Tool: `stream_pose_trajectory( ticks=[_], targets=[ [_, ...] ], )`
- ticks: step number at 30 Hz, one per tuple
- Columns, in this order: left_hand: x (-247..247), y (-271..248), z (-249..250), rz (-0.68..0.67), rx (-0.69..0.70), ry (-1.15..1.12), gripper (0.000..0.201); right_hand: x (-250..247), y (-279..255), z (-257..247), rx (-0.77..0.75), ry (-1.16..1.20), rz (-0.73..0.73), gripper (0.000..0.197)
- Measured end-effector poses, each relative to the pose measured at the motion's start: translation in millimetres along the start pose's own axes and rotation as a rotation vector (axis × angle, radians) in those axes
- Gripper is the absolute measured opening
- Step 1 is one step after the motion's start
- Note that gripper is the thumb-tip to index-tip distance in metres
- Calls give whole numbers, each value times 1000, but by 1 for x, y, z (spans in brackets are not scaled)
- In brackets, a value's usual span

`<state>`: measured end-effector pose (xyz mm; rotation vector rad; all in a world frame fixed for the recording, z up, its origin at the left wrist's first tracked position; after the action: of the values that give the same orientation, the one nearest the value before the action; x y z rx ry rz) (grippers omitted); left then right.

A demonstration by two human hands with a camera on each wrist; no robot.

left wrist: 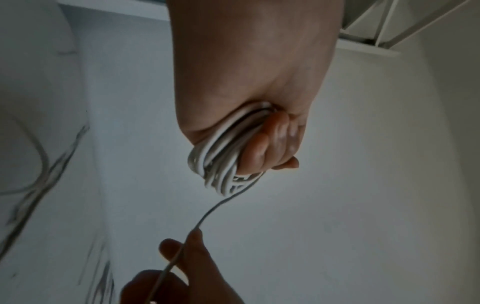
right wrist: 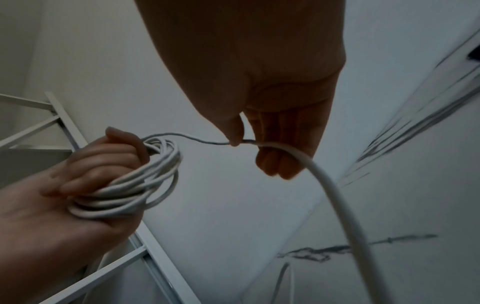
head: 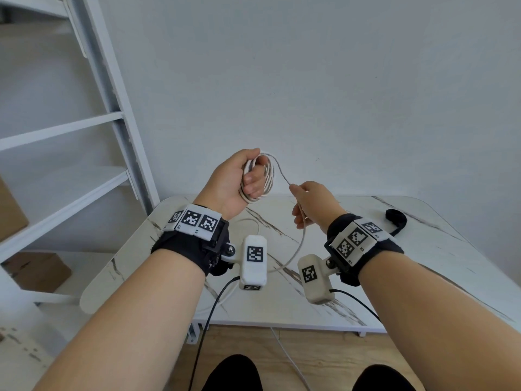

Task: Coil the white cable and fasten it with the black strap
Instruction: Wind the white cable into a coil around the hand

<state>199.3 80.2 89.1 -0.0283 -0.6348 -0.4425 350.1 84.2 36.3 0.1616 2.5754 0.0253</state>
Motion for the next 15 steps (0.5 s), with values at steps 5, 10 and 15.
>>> stream_pose_trajectory(
  ticks=[5, 10, 15],
  targets=[
    [9, -1, 2, -17, 19, -198, 29, 0, -2, 1, 6, -72, -39, 38],
    [10, 2, 7, 21, 56, -337, 19, 14, -8, -5, -36, -171, -158, 41],
    [6, 4, 12, 58, 99, -304, 8, 23, -16, -14, -89, -268, -251, 37]
  ],
)
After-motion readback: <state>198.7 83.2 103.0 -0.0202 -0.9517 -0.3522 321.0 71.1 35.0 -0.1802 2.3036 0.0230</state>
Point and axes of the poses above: each hand's wrist, its own y-axis towards the middle knuckle, its own x-axis out of the palm, z = x × y, the point moved 7 cm from there along y, towards the middle knuckle, and after that the axes turned 10 degrees about -y, right-handed, at the moved point
